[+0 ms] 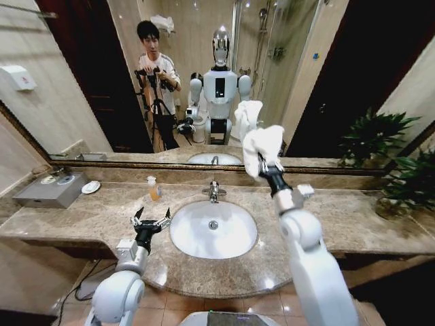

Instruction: Pick up the towel from the sink counter and wipe the mirror surface.

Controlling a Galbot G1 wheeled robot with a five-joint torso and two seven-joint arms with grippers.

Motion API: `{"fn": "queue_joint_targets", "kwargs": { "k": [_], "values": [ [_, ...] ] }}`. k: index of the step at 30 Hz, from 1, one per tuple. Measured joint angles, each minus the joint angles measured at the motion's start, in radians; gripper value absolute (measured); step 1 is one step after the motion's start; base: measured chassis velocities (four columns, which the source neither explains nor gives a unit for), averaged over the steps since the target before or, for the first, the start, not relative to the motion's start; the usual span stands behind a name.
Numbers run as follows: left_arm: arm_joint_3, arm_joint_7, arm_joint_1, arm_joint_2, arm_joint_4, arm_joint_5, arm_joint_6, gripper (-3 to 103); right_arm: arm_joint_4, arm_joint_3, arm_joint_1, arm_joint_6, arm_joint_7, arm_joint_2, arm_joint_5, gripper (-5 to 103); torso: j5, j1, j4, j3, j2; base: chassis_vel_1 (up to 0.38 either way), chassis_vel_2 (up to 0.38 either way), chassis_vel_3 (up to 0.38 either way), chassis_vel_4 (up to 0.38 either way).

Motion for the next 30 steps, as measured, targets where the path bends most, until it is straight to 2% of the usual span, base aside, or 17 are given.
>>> {"fn": "queue_joint_targets", "kwargs": {
  "k": [2,7,12,15,21,26,30],
  "values": [
    [0.000,0.000,0.000,0.000,0.000,0.000,0.000,100,-0.049,-0.014,0.102,-0.008,0.001,-0.008,0.013,10,-0.0002,0.000,0.0002,0.000,0.000,0.000,0.000,0.000,0.000],
    [0.000,0.000,0.000,0.000,0.000,0.000,0.000,100,-0.131,-0.028,0.209,-0.023,-0.002,-0.009,0.026,10,-0.0003,0.000,0.0000,0.000,0.000,0.000,0.000,0.000,0.000],
    [0.000,0.000,0.000,0.000,0.000,0.000,0.000,100,-0.181,-0.043,0.185,-0.023,-0.027,0.022,0.008,10,-0.0002,0.000,-0.0003,0.000,0.000,0.000,0.000,0.000,0.000],
    [0.000,0.000,0.000,0.000,0.000,0.000,0.000,100,-0.266,-0.064,0.136,-0.001,-0.046,0.071,-0.021,10,-0.0001,0.000,0.0000,0.000,0.000,0.000,0.000,0.000,0.000],
    [0.000,0.000,0.000,0.000,0.000,0.000,0.000,100,-0.355,-0.069,0.122,0.019,-0.052,0.113,-0.046,10,-0.0001,0.000,0.0001,0.000,0.000,0.000,0.000,0.000,0.000],
    [0.000,0.000,0.000,0.000,0.000,0.000,0.000,100,-0.334,-0.061,0.167,0.007,-0.037,0.102,-0.027,10,-0.0001,0.000,0.0002,0.000,0.000,0.000,0.000,0.000,0.000],
    [0.000,0.000,0.000,0.000,0.000,0.000,0.000,100,-0.257,-0.045,0.223,-0.026,-0.015,0.057,0.018,10,-0.0002,0.000,-0.0001,0.000,0.000,0.000,0.000,0.000,0.000]
  ]
}}
